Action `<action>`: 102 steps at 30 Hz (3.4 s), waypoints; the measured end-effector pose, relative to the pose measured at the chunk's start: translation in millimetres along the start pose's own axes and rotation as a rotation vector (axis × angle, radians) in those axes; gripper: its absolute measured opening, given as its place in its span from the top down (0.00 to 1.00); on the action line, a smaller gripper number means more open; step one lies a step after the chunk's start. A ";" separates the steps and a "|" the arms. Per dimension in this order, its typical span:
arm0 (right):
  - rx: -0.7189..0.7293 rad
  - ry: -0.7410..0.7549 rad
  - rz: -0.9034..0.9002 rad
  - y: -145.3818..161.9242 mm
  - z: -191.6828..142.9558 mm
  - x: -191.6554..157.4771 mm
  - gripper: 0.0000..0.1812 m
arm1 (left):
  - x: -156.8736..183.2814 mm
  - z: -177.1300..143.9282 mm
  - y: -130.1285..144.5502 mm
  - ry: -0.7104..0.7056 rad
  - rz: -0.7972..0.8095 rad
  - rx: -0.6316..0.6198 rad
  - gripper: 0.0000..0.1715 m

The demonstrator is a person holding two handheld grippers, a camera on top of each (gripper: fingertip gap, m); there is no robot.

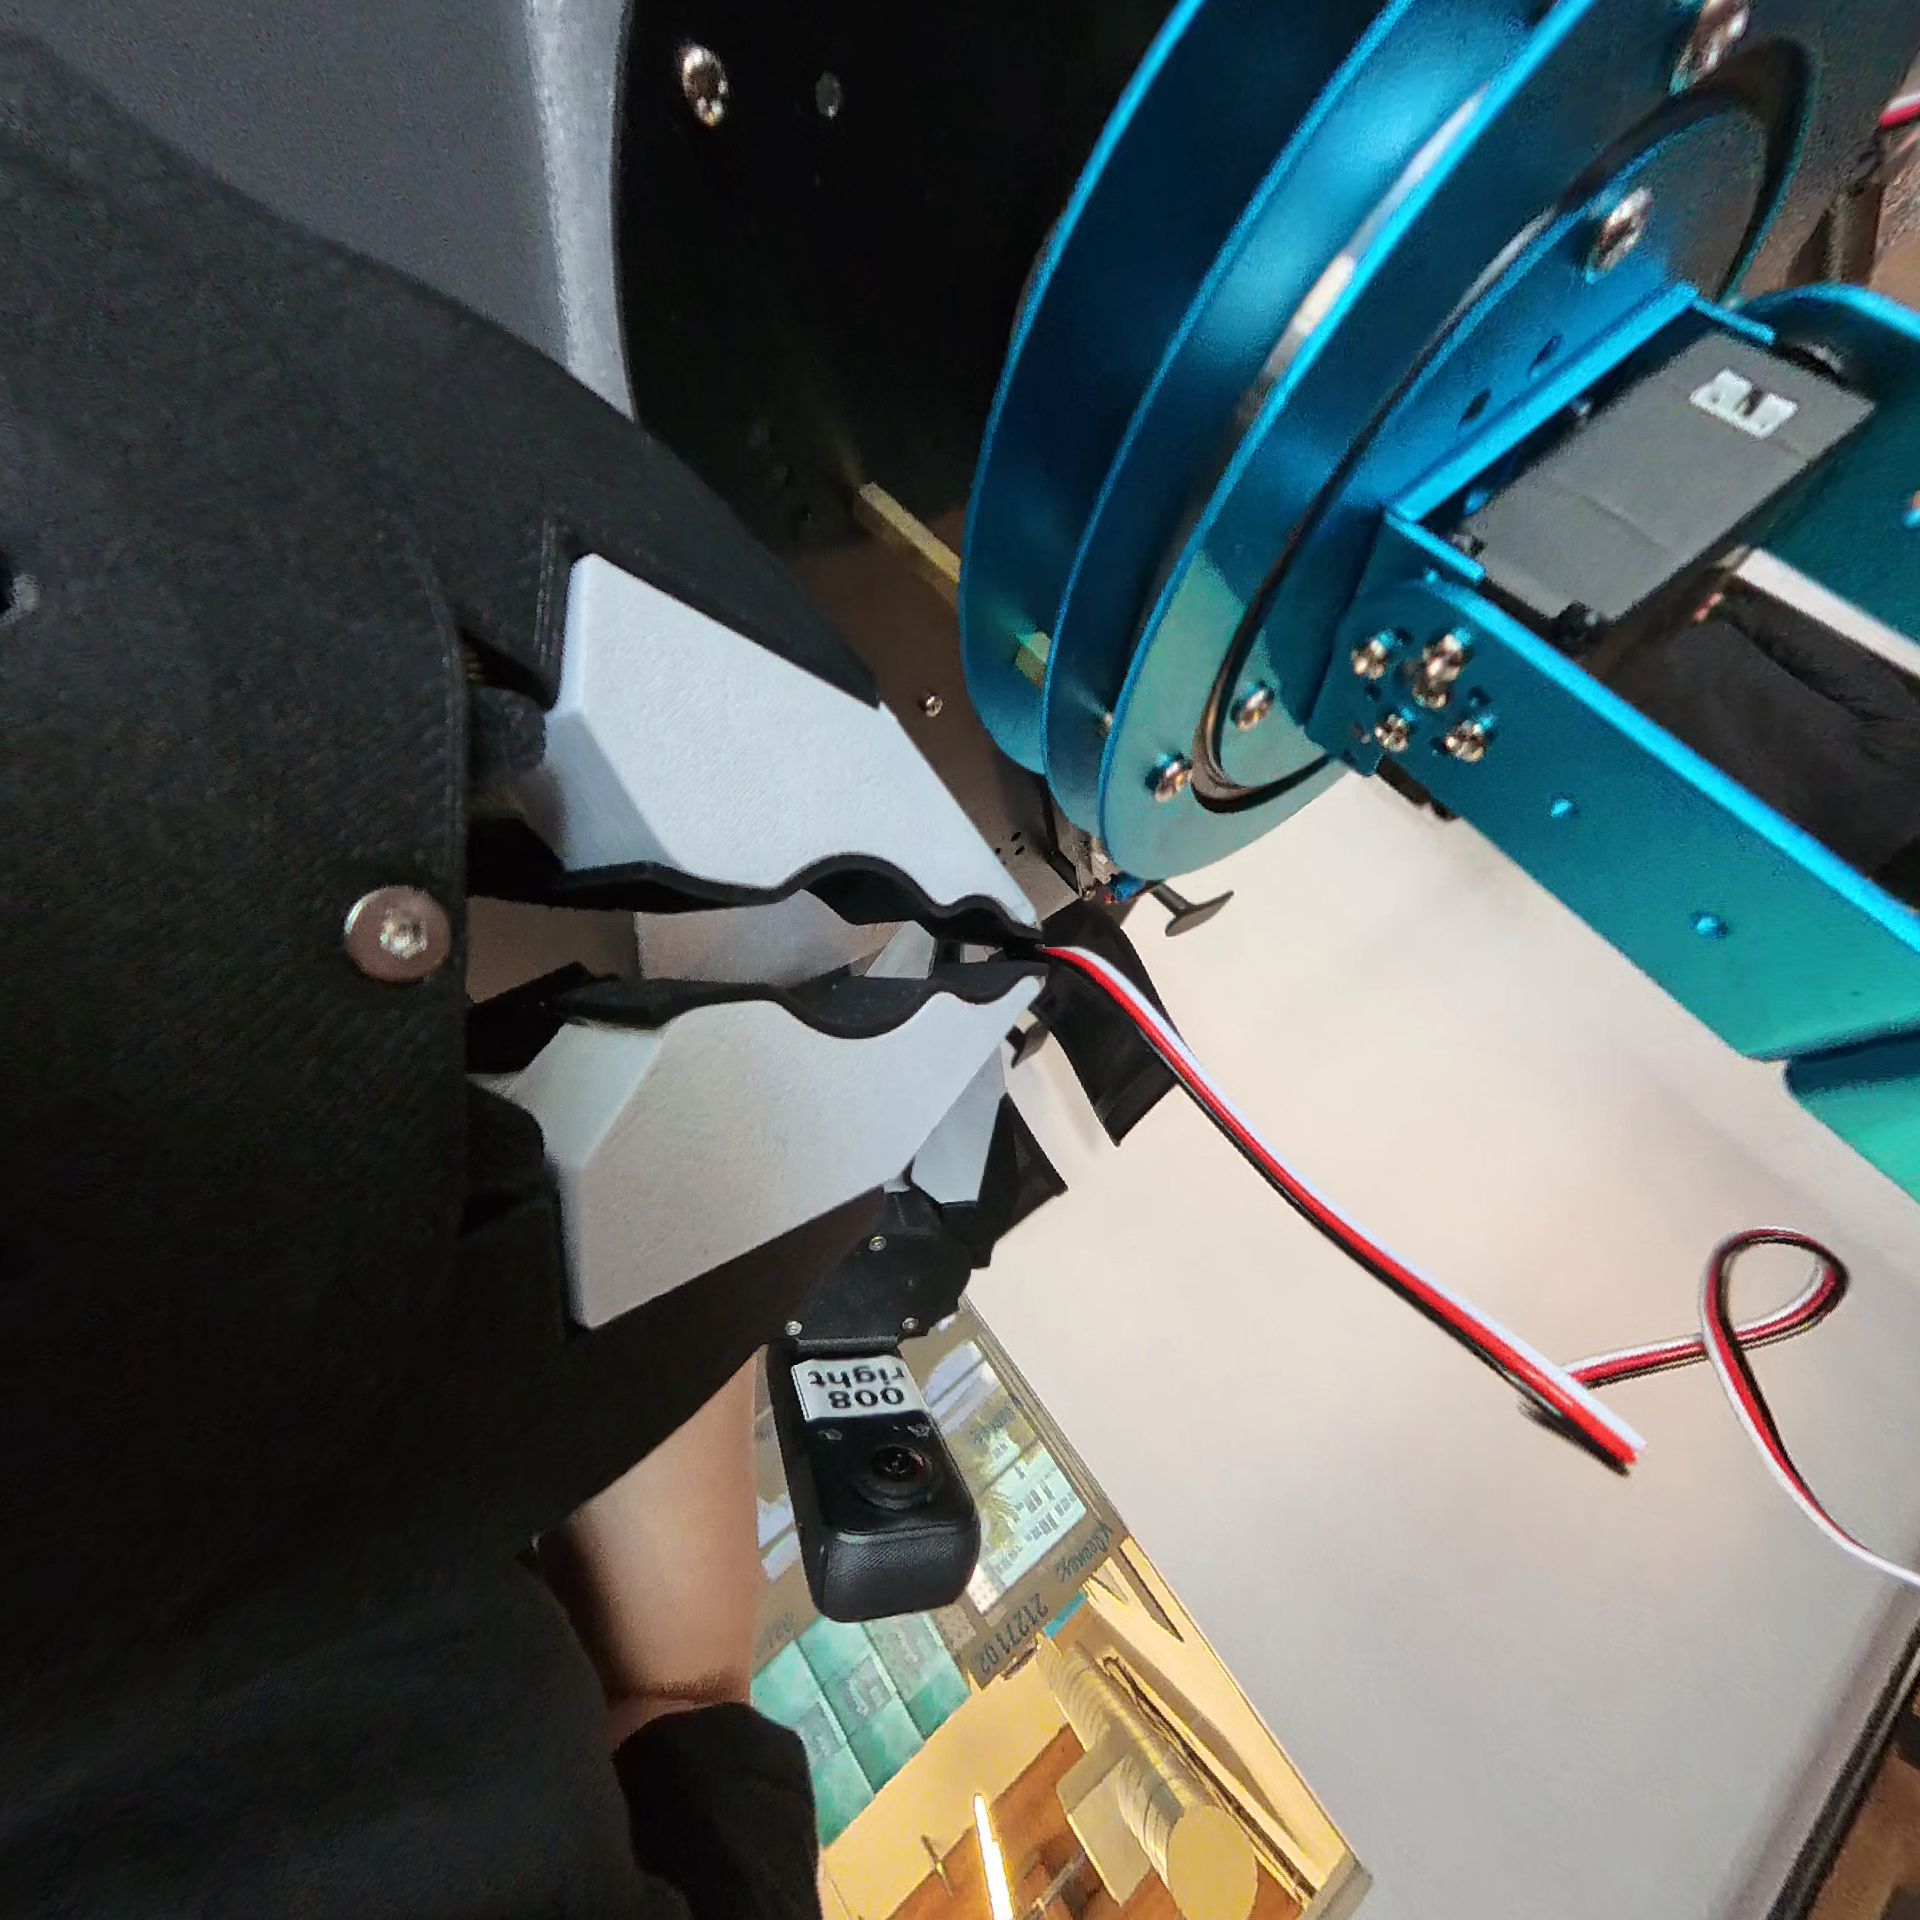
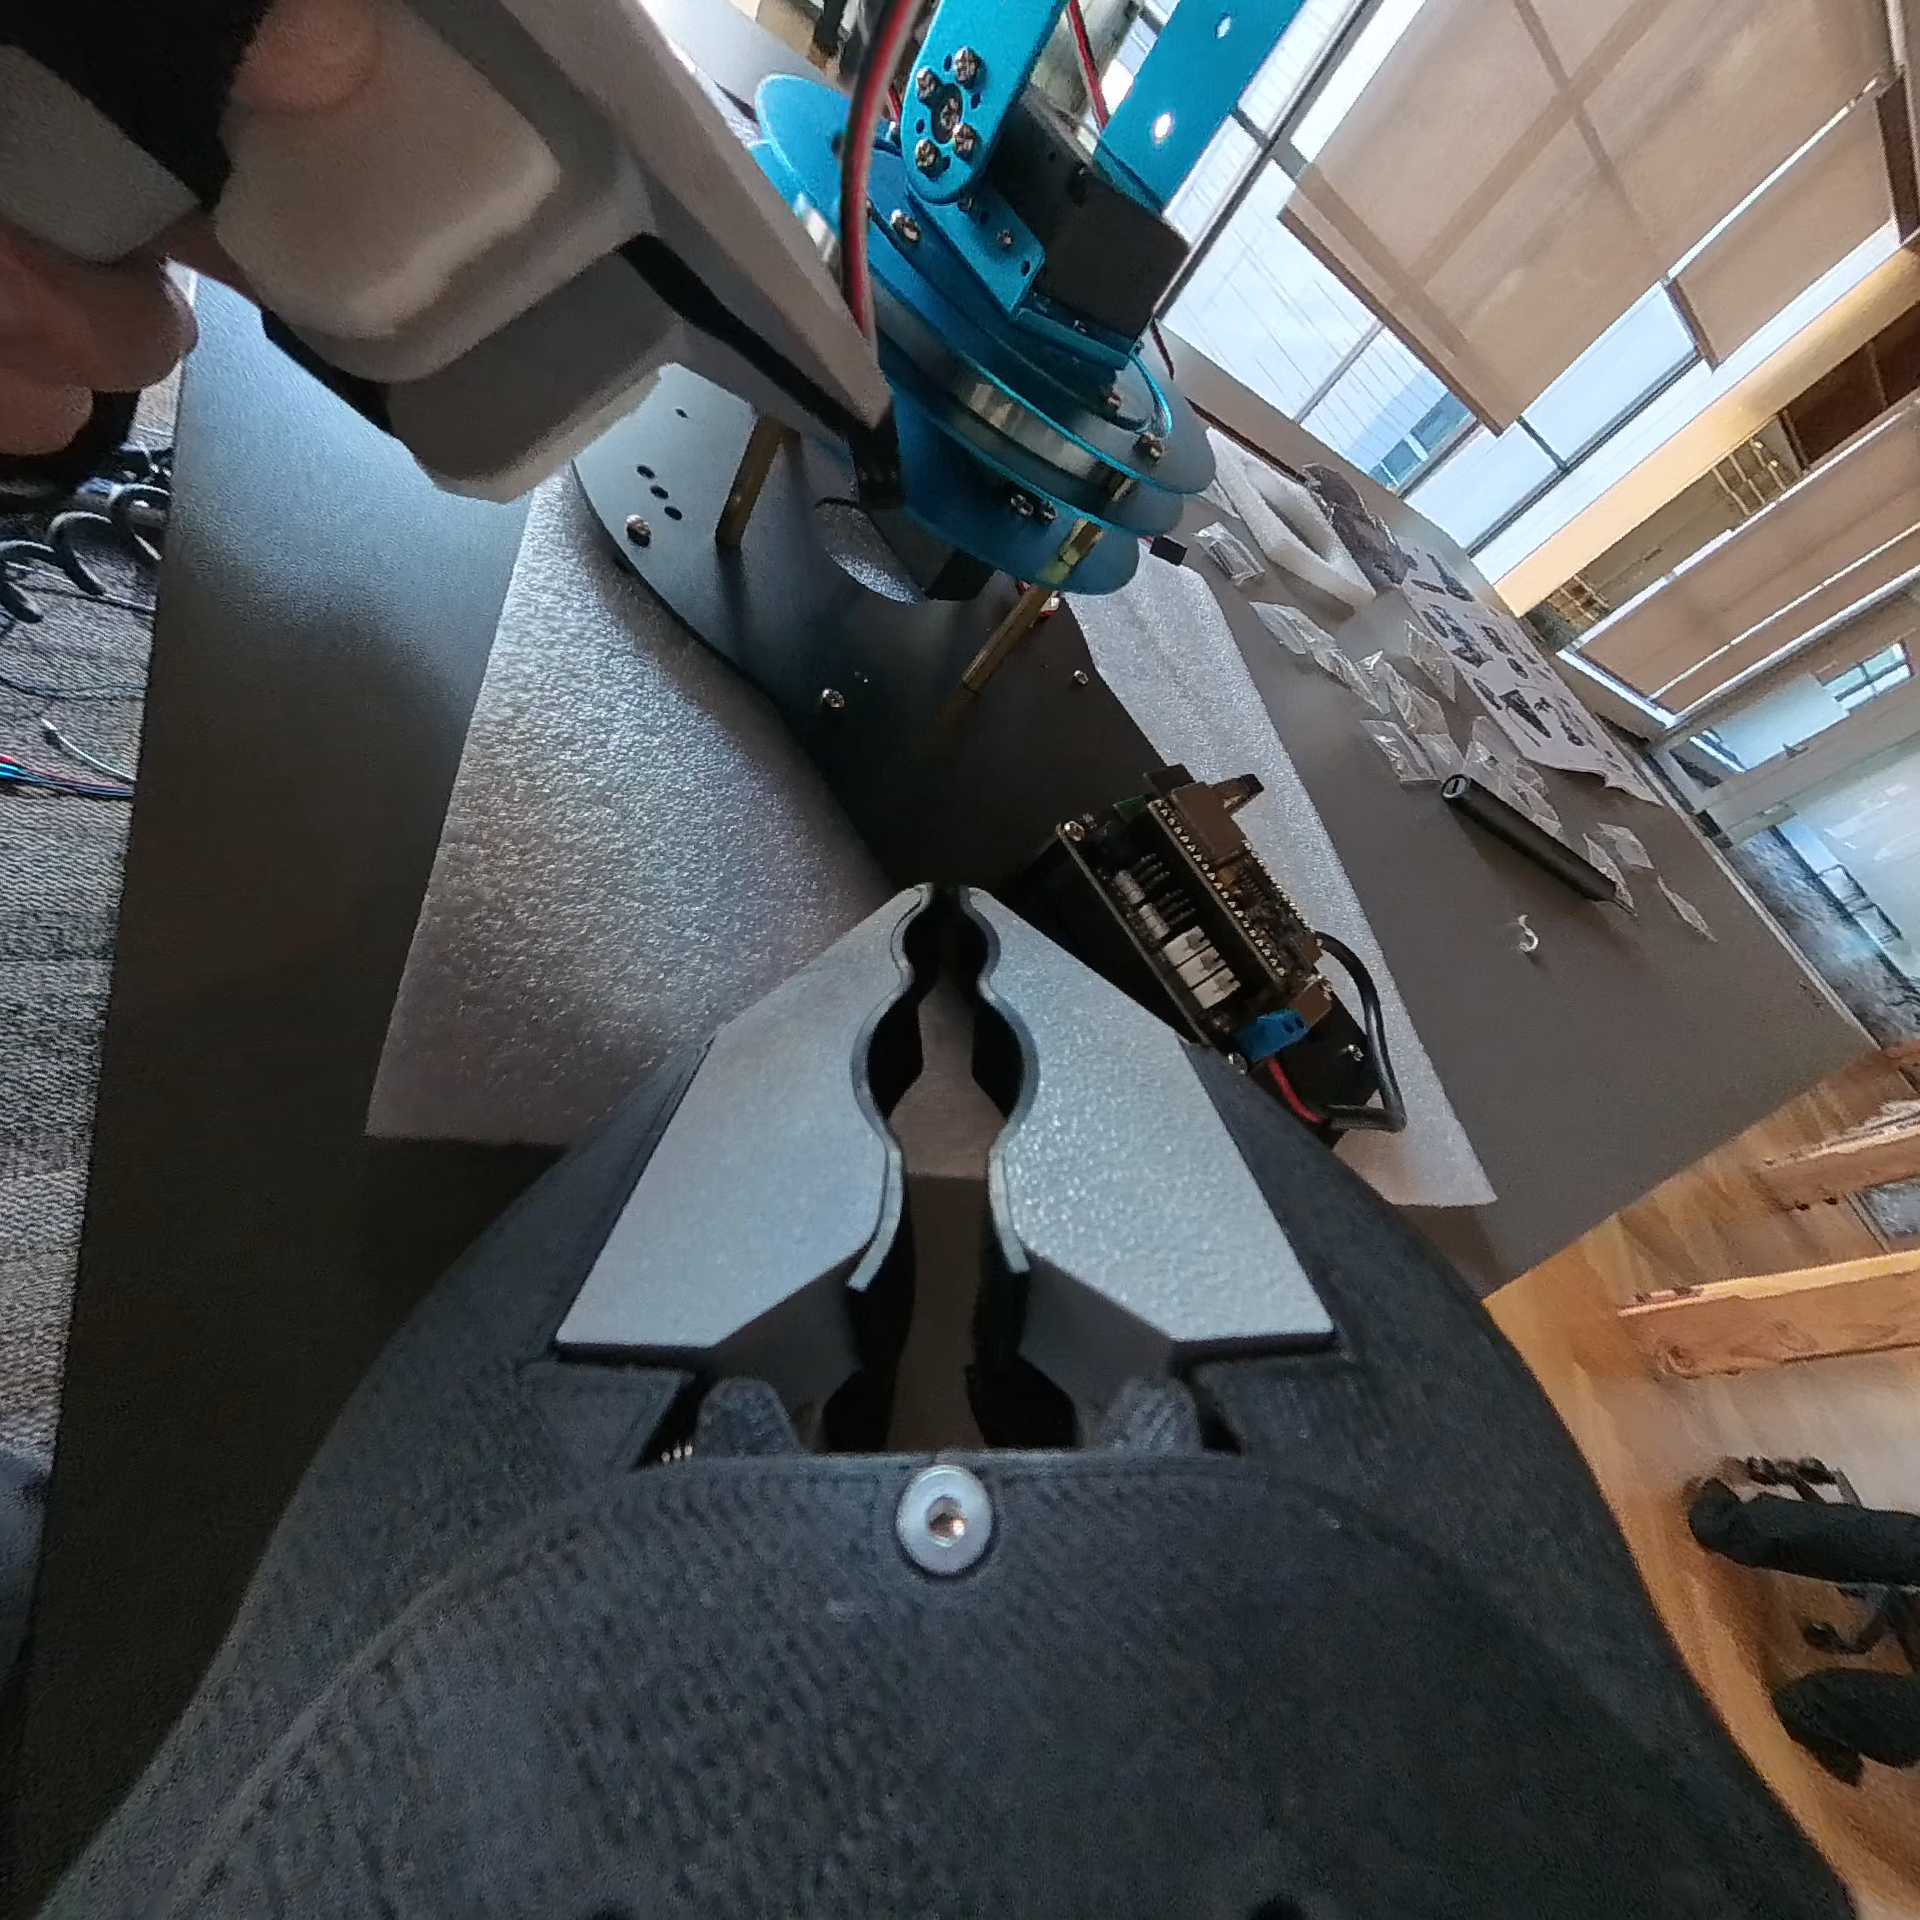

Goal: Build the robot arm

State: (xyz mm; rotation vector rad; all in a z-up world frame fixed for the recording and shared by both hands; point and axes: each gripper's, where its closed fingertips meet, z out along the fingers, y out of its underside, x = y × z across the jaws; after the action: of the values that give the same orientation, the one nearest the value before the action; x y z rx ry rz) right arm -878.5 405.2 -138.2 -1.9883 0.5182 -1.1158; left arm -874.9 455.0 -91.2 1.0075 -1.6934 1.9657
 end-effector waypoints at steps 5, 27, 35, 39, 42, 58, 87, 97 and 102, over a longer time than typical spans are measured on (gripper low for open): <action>0.053 -0.062 0.018 -6.5 -5.8 -7.6 0.99 | 5.0 9.7 1.5 -0.056 0.023 -0.009 0.99; 0.239 -0.281 0.172 -0.4 -46.0 14.5 0.99 | -17.6 52.8 5.3 -0.401 0.021 0.066 1.00; 0.226 -0.290 0.222 5.0 -41.9 15.1 0.99 | -19.4 50.3 3.3 -0.385 -0.023 0.068 0.99; 0.220 -0.291 0.233 5.4 -39.3 15.2 0.99 | -20.0 50.4 4.3 -0.381 -0.028 0.055 1.00; 0.213 -0.296 0.229 6.0 -37.6 14.2 0.98 | -22.8 49.7 5.6 -0.396 -0.019 0.045 1.00; 0.154 -0.279 0.179 18.2 -31.7 15.4 0.98 | -33.1 43.3 1.6 -0.479 0.071 0.039 1.00; 0.043 -0.246 0.154 12.0 -2.1 14.7 0.99 | -5.1 25.1 11.4 -0.074 -0.058 0.089 1.00; 0.107 -0.267 0.120 8.0 -15.0 24.5 0.98 | -17.4 34.9 24.0 -0.185 -0.117 0.006 0.99; 0.218 -0.361 0.177 15.7 -48.9 45.5 0.98 | -17.1 34.4 25.7 -0.266 -0.115 0.095 0.99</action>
State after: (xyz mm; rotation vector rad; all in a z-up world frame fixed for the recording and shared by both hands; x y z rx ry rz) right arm -895.4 344.3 -111.5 -1.8557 0.3567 -0.6543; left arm -870.9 419.4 -120.4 1.4222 -1.6432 1.9225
